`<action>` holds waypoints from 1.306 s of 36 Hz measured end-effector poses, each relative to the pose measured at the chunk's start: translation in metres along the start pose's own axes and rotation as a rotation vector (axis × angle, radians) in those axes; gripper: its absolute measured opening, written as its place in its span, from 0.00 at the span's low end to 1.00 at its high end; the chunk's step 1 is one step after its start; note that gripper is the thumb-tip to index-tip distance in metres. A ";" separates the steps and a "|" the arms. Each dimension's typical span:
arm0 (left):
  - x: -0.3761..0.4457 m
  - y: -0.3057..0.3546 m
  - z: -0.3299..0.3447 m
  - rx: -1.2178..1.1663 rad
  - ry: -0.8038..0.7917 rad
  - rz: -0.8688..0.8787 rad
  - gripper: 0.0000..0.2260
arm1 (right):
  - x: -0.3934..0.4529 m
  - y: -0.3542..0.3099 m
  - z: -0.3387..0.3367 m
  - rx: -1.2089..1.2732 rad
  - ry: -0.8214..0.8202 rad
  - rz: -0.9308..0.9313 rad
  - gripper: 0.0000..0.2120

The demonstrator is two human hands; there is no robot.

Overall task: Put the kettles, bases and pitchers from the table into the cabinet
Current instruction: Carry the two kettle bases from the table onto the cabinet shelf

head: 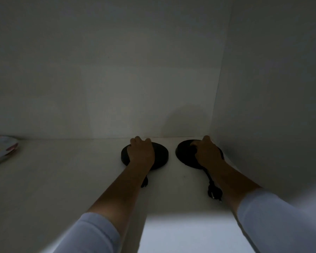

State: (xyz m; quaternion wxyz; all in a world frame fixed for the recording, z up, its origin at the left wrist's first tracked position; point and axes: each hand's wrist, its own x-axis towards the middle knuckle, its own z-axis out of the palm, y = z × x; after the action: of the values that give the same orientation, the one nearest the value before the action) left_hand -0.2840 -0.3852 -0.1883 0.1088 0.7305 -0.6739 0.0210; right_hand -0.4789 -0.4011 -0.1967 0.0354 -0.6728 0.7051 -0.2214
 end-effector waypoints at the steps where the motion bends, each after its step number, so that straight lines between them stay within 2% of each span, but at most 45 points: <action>1: 0.002 0.001 0.001 -0.025 -0.005 -0.011 0.17 | 0.002 0.001 0.001 0.004 0.001 0.004 0.16; 6: 0.009 0.004 0.004 -0.236 0.121 0.017 0.13 | 0.009 0.010 0.007 0.041 -0.022 -0.081 0.21; 11: 0.002 0.006 -0.005 -0.410 0.133 -0.003 0.16 | 0.003 0.003 0.000 0.083 -0.001 -0.044 0.22; 13: -0.006 0.007 -0.014 -0.467 0.118 -0.015 0.17 | -0.003 -0.005 -0.005 0.166 0.037 -0.018 0.22; 18: -0.028 0.008 -0.035 -0.799 0.179 -0.063 0.19 | -0.030 -0.036 -0.031 0.499 0.078 0.087 0.23; 21: -0.052 0.009 -0.052 -0.971 0.211 -0.078 0.22 | -0.059 -0.059 -0.051 0.590 0.104 0.117 0.23; 27: -0.127 -0.004 -0.090 -1.152 0.239 -0.051 0.21 | -0.143 -0.099 -0.081 0.809 0.211 0.133 0.21; 33: -0.207 -0.032 -0.096 -1.350 0.248 -0.039 0.18 | -0.230 -0.112 -0.063 1.079 0.271 0.202 0.19; 41: -0.279 -0.072 -0.088 -1.318 0.202 -0.045 0.19 | -0.313 -0.128 -0.058 1.082 0.240 0.203 0.20; 47: -0.327 -0.101 -0.104 -1.222 0.304 -0.033 0.21 | -0.346 -0.148 -0.063 1.081 0.198 0.146 0.21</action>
State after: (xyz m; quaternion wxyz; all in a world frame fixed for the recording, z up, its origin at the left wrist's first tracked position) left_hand -0.2016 -0.0383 -0.1583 0.6016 0.5353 -0.5298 -0.2660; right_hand -0.3302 -0.0504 -0.1729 0.3243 -0.4842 0.5358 -0.6109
